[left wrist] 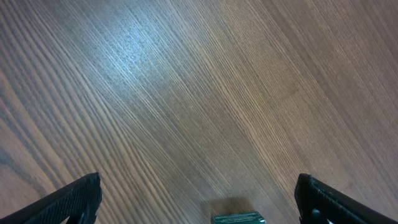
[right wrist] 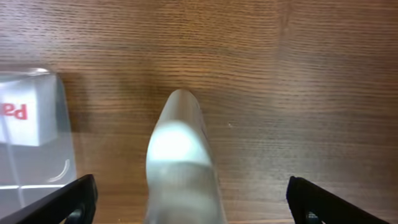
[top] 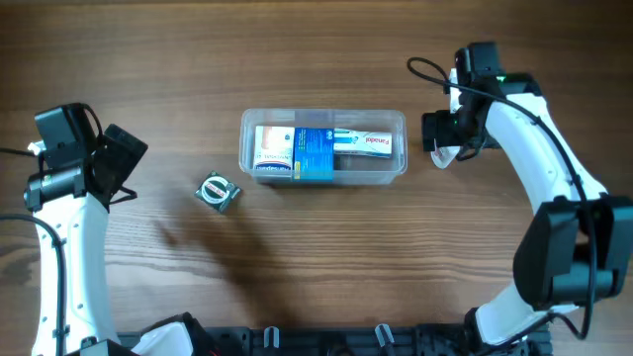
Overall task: Pack container
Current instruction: 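Raise the right gripper and move it right of the container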
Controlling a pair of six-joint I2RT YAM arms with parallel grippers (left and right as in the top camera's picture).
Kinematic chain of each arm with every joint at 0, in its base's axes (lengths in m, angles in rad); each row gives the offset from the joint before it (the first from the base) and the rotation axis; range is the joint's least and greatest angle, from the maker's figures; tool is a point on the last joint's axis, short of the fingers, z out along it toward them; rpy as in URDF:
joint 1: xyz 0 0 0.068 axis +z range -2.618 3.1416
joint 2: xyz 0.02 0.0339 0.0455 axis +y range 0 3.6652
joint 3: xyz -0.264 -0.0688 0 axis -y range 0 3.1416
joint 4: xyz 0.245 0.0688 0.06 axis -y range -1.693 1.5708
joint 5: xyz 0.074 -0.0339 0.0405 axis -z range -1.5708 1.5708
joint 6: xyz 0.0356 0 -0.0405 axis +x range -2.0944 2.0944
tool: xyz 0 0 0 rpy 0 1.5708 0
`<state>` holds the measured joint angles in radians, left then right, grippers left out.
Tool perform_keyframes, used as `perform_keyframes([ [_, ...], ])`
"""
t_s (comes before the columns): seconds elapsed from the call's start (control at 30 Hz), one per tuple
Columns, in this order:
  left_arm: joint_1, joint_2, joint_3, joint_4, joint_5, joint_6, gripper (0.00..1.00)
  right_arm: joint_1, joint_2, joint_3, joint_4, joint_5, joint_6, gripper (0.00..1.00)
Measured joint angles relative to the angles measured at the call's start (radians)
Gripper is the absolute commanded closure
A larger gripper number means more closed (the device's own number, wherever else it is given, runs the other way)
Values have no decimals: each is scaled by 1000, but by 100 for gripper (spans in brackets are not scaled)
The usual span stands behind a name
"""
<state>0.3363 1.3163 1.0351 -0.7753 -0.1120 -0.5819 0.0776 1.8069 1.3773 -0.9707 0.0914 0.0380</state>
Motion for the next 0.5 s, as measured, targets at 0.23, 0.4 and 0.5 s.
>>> perform_keyframes([
  [0.23,0,0,0,0,0,0,0,0,24,0,25,0,-14,43],
  [0.4,0,0,0,0,0,0,0,0,24,0,26,0,-19,78],
  [0.5,0,0,0,0,0,0,0,0,24,0,26,0,-17,78],
])
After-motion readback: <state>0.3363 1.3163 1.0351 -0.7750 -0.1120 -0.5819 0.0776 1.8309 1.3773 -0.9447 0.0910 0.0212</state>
